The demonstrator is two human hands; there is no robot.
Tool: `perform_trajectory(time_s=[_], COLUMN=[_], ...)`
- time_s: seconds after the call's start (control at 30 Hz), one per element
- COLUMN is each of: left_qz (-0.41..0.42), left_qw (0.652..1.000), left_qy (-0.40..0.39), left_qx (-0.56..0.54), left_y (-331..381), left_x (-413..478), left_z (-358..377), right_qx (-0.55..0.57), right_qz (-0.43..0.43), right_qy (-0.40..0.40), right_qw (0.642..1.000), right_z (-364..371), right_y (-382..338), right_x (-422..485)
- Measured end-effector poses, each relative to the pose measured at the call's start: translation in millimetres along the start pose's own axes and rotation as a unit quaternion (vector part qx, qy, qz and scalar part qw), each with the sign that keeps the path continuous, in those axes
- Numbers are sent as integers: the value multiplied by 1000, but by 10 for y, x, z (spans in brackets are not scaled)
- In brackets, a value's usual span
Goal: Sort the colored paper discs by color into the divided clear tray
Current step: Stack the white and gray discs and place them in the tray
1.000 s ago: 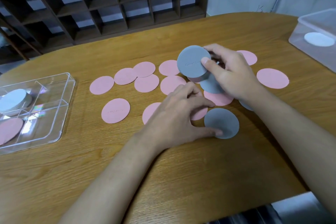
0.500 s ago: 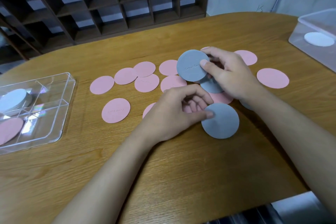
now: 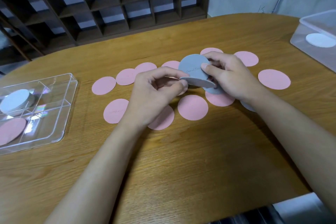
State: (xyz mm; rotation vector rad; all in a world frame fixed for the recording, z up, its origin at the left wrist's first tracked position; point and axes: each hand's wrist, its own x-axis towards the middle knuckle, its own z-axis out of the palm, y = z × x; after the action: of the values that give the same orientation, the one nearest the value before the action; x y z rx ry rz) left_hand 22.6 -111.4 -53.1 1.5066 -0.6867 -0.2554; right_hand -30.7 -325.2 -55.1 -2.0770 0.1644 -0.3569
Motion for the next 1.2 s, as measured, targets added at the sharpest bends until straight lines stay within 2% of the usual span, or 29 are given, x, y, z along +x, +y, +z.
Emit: perform_trajectory(time_s=[0.13,0.3,0.5,0.73,0.93,1.1,1.2], left_qz=[32,34,-3,5,-14,-38,-32], left_qw=[999,994,988,976,971,971,968], left_qy=[25,84,133,148,145,148,155], left_qx=[27,65,80,158,189,181,196], left_y=[-1,1,-14,-56,-97,-149,-165], left_x=[-2,30,22,33,38,35,34], left_z=[-19,-9,-28,-27,-24,-26,-23], right_qx=[5,21,46,52,-47,-79,-151], right_qz=[8,17,16,18,-18,-23,-53], right_qy=[-9,-24,-52,-70,-63,-97,-104], right_qw=[1000,999,997,996,997,992,982], right_z=[-7,-1,-10,39,93,97,136], right_y=[11,-18,-30,-76,-64,-118,-134], right_x=[-3,-21,-22,-54,-117,-160,-180])
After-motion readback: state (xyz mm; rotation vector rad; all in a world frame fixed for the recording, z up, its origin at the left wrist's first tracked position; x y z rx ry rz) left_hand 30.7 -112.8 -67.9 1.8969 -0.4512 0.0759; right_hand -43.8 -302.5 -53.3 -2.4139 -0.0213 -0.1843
